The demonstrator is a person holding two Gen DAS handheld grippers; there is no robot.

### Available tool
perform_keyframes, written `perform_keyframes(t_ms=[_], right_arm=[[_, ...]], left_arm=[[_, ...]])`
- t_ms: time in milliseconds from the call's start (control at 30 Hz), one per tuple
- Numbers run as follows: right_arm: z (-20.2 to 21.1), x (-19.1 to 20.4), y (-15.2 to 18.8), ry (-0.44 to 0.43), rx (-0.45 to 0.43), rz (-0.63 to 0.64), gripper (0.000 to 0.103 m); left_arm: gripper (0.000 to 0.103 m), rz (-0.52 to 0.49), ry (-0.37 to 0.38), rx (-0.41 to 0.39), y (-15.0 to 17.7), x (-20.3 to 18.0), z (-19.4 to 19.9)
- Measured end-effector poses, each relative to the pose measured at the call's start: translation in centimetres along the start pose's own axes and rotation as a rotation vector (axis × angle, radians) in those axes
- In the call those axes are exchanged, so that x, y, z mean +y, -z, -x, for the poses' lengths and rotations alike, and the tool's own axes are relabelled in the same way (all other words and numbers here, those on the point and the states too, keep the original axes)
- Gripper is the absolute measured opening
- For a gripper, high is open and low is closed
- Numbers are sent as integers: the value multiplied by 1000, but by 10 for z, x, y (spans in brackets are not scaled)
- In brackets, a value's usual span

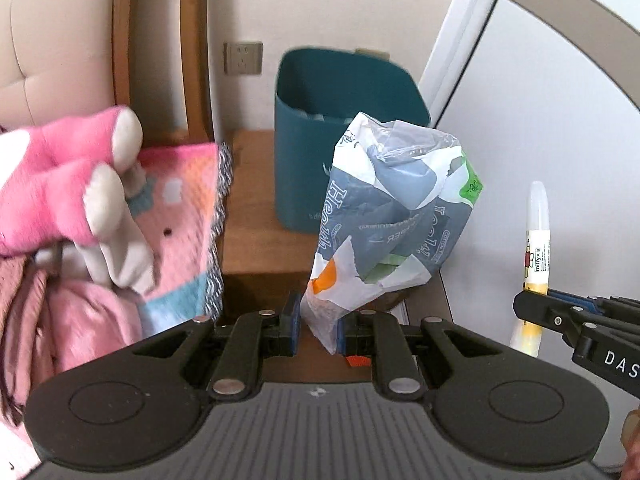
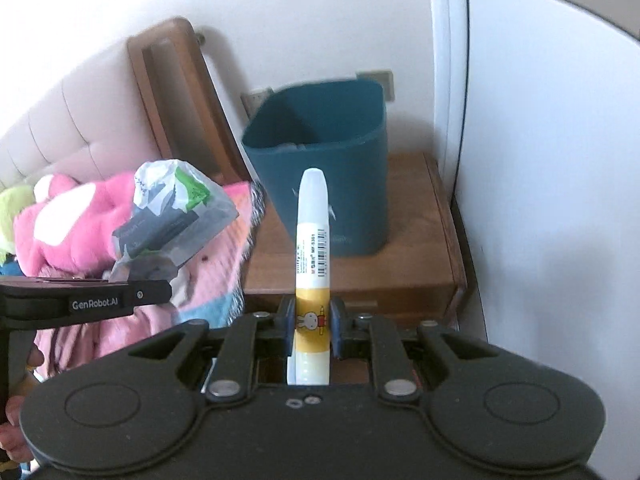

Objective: Collect trash
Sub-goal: 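Lift the snack bag and tube up over the teal trash bin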

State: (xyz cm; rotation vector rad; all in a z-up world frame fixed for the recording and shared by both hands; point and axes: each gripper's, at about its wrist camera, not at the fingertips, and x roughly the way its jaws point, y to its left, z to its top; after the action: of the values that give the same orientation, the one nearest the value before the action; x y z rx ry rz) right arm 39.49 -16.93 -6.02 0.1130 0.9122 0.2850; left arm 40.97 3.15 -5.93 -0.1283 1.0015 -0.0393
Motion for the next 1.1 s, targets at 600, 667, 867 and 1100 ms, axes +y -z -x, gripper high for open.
perform_keyframes(t_ms=[600,667,867,1100], right_arm=[[-119,-15,-172,-123,-12,103,16],[-140,-17,-191,-128,7,118,16],[-197,-30,-239,-153,59,116,16],[-261,-40,-260,-133,166,156,16]], left_arm=[[16,28,-116,-53,-183,-19,-72],[16,40,-127,-34,-204,-21,-90],[16,86,-160,19,-250,-20,-139],[16,104,-154,166,-262,-25,-210]])
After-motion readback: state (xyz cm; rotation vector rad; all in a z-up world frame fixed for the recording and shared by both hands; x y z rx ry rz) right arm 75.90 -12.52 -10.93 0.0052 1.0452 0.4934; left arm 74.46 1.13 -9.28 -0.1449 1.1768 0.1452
